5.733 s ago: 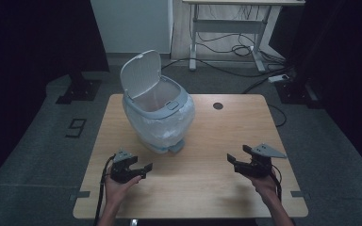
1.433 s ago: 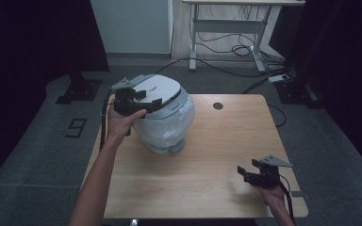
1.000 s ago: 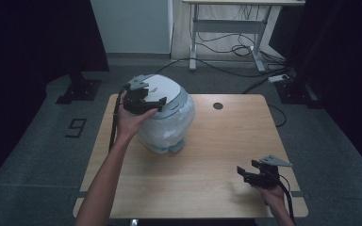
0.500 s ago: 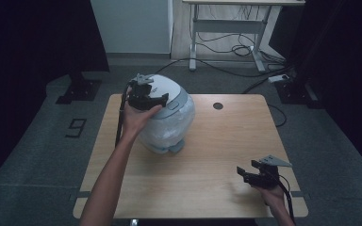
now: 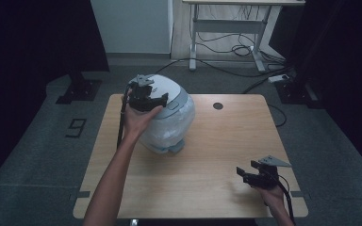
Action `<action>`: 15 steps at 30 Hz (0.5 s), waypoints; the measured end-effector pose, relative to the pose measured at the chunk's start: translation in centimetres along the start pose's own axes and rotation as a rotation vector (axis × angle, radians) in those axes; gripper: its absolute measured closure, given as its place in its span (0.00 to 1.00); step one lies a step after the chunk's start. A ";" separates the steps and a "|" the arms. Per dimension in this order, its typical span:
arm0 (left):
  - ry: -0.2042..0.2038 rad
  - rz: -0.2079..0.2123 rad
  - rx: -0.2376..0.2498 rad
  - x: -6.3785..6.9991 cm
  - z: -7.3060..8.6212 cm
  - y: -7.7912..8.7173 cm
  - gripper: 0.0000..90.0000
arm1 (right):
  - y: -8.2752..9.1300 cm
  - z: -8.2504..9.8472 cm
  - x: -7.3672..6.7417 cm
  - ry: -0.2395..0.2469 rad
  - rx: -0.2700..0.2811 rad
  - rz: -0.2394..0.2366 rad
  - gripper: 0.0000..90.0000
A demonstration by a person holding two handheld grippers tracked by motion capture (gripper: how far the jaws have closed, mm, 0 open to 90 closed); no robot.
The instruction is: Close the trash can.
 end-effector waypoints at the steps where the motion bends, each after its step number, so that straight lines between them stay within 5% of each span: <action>1: 0.001 -0.001 -0.001 0.0 0.0 0.0 0.30 | 0.0 0.0 0.0 0.001 0.001 0.001 0.26; 6: 0.004 -0.023 -0.006 0.2 0.0 0.0 0.30 | 0.1 -0.1 0.2 -0.003 0.007 0.005 0.26; 7: -0.026 -0.053 -0.007 0.4 0.2 -0.1 0.36 | 0.1 -0.1 0.2 -0.004 0.007 0.005 0.26; 15: -0.017 -0.036 0.005 0.2 0.3 -0.1 0.37 | 0.1 0.0 0.2 -0.006 0.003 0.005 0.26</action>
Point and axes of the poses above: each handheld gripper's, and its own axes: y roughly backward along the jaws, z roughly out of its underside, x roughly to its right, the point moved 3 cm from there along -y, roughly forward along the jaws, and after that the axes turned 10 degrees about z, right-handed, at the moved point
